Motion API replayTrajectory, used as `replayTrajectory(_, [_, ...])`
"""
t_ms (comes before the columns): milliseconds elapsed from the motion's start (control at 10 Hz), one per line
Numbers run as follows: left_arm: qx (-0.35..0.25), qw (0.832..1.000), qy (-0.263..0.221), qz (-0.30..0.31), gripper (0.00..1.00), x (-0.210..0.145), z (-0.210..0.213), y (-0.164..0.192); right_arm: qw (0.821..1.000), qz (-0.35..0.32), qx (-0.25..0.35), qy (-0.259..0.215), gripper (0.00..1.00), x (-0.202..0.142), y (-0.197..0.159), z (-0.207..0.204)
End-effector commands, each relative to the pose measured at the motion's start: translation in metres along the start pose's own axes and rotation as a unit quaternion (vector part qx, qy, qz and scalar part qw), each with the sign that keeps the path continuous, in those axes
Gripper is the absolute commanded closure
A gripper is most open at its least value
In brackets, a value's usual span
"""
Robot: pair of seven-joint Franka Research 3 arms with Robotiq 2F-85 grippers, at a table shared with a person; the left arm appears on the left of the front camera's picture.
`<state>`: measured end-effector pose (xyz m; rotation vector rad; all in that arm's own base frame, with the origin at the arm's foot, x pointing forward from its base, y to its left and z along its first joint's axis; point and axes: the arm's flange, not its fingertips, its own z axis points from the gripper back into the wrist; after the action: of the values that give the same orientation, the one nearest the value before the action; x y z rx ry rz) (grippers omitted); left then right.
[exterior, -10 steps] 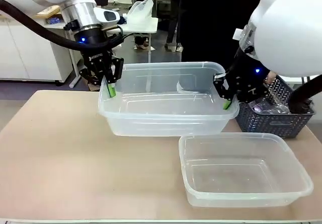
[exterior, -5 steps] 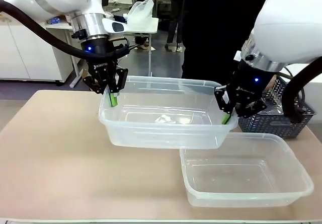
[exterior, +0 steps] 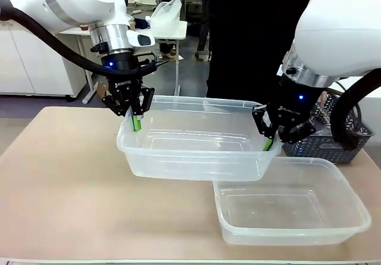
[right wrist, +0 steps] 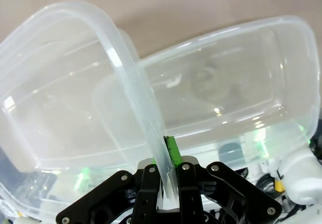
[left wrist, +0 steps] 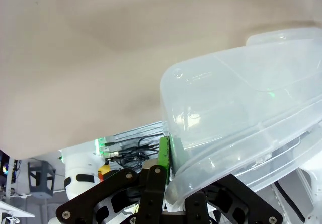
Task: Sort the waste into each basket.
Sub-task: Pick up the Organizing box on the left side of the table and lift it, then offer the picked Organizing box to the human.
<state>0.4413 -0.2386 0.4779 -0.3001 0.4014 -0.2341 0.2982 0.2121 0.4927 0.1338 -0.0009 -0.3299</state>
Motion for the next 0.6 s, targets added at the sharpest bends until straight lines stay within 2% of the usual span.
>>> replayTrajectory(0, [-0.003, 1.000, 0.000, -0.006, 0.95, -0.0063, 0.0047, -0.0016, 1.000, -0.007, 0.007, 0.007, 0.96, 0.0078, -0.0044, -0.0012])
replayTrajectory(500, [-0.003, 1.000, 0.000, -0.006, 0.95, -0.0063, 0.0047, -0.0016, 1.000, -0.007, 0.007, 0.007, 0.96, 0.0078, -0.0044, -0.0012])
